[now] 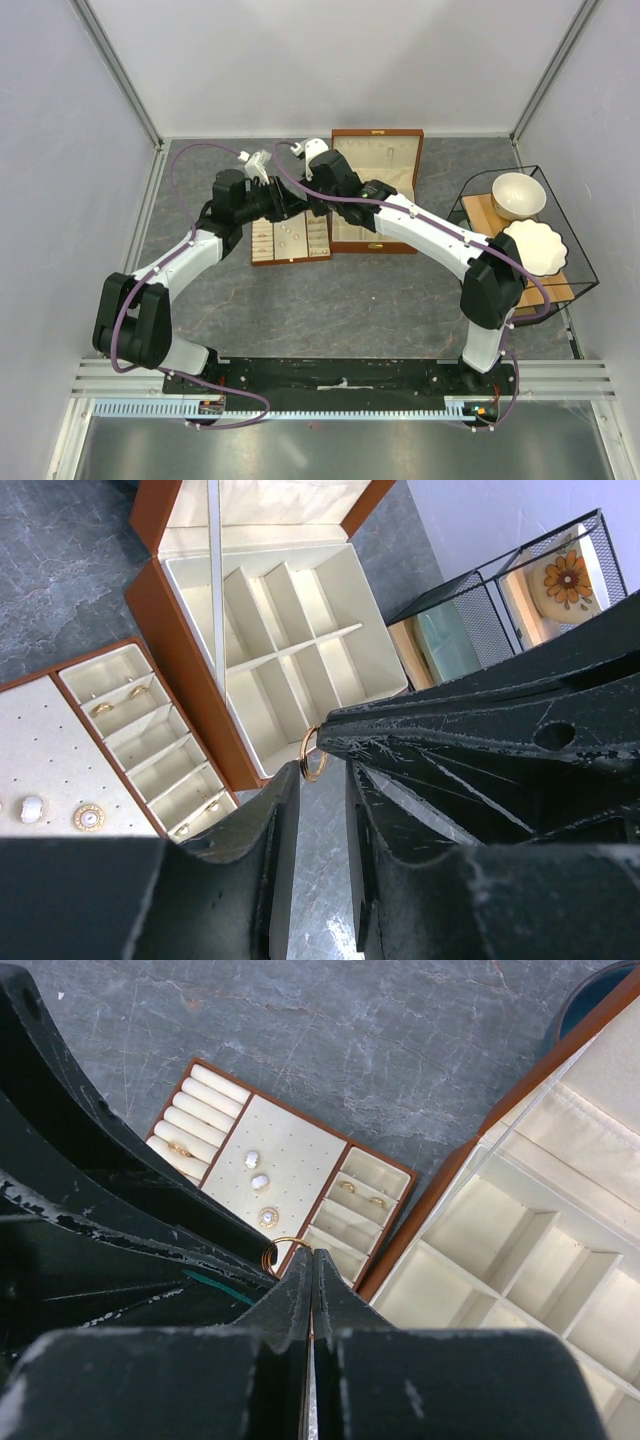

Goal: Organize the mixed jewelry
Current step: Pick up the jewelry from the center of the board.

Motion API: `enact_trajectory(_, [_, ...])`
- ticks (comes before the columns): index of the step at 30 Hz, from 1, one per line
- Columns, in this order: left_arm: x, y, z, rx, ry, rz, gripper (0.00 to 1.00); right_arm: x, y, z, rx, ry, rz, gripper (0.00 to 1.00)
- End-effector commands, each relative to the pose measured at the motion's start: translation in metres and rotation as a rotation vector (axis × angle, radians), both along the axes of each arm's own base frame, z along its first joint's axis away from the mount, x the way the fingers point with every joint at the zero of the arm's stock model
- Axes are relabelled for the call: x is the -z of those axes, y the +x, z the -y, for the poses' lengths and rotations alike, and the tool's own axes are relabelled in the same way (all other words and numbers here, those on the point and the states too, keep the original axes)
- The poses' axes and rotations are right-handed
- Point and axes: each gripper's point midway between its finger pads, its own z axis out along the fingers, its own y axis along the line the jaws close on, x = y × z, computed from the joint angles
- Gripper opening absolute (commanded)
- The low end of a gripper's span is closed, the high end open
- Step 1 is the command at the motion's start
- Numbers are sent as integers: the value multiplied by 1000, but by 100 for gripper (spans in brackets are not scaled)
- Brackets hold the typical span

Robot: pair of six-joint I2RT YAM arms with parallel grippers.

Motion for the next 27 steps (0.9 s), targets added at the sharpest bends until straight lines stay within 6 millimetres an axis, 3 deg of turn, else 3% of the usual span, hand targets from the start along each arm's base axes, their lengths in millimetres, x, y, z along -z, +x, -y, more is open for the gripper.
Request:
enact_trajectory(1, [-31, 8, 6, 11, -54, 73, 31, -16, 0, -2, 2, 45, 21, 0])
enact_trajectory(7, [-29, 7, 6, 17, -48, 74, 25, -17, 0, -1, 2, 41, 25, 0])
enact_trajectory(21, [-20, 14, 5, 9, -37, 57, 23, -19, -3, -1, -9, 50, 23, 0])
enact_trajectory(27, [-20, 14, 2, 5, -44, 58, 14, -18, -4, 0, -9, 47, 23, 0])
